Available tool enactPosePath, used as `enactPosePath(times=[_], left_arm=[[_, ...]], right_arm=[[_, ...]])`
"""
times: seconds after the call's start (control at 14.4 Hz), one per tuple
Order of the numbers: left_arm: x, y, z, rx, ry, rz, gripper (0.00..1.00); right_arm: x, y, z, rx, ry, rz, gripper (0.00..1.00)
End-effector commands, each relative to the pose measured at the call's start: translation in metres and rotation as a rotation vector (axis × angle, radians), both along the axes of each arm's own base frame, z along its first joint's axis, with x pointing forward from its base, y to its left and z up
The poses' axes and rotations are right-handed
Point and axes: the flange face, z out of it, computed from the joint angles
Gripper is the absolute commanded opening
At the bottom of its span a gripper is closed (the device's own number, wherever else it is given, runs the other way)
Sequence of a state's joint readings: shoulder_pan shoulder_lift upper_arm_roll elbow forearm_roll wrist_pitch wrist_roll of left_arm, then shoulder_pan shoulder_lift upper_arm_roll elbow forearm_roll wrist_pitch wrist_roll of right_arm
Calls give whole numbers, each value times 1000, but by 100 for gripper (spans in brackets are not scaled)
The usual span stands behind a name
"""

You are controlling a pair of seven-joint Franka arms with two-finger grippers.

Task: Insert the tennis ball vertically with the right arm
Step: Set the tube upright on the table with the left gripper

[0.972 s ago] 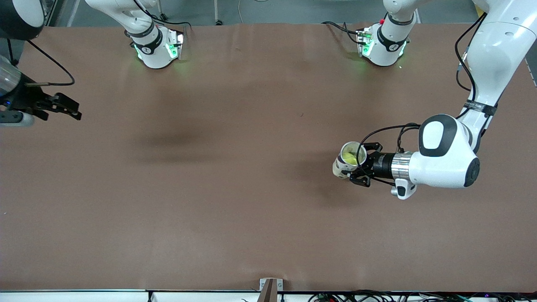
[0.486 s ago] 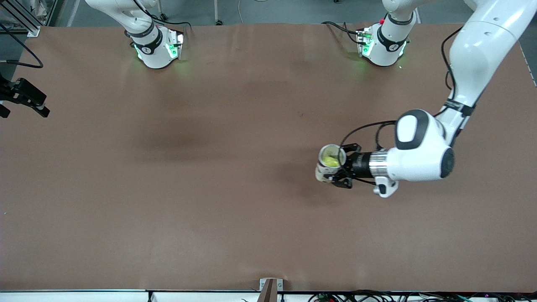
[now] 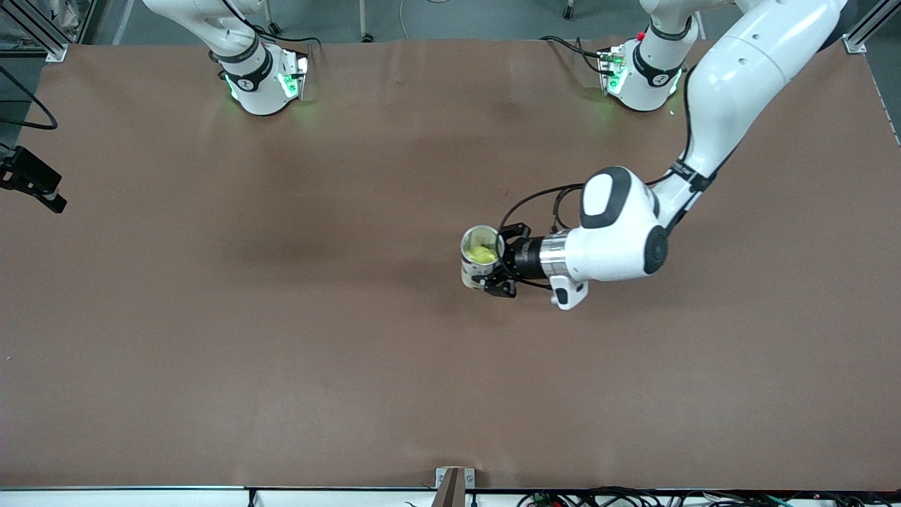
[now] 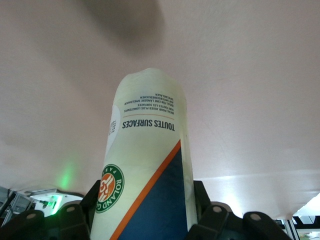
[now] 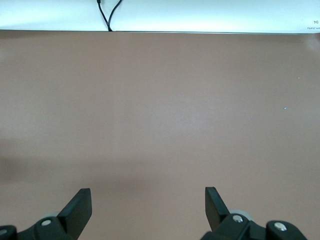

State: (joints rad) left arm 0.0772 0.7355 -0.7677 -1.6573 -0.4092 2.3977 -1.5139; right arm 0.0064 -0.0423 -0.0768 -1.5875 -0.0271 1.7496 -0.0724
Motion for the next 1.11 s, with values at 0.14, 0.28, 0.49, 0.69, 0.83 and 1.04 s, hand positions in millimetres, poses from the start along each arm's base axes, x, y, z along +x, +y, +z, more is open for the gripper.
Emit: enactPosePath(times=[0.14,0.28,0.49,0.69,0.83,1.04], left_arm=[[-3,-36,-29,7,25,26,74],[-4,-39,-37,14,24,32,74],[-6,-46,-48,7,20,51,74],[-8,-50,-55,5,15,60,75],[-2,-49,-53,-3,-1,59,96],[-1,-49,-55,-3,-6,52,100]], right_arm=[[1,-1,-1,-23,14,6,100],[1,0,-1,-22,16,9,100],[1,2,-2,-23,22,13,100],[1,3,-3,-23,25,15,100],[2,3,-5,-21,30,15,100],[2,4,-6,-23,31,16,100]])
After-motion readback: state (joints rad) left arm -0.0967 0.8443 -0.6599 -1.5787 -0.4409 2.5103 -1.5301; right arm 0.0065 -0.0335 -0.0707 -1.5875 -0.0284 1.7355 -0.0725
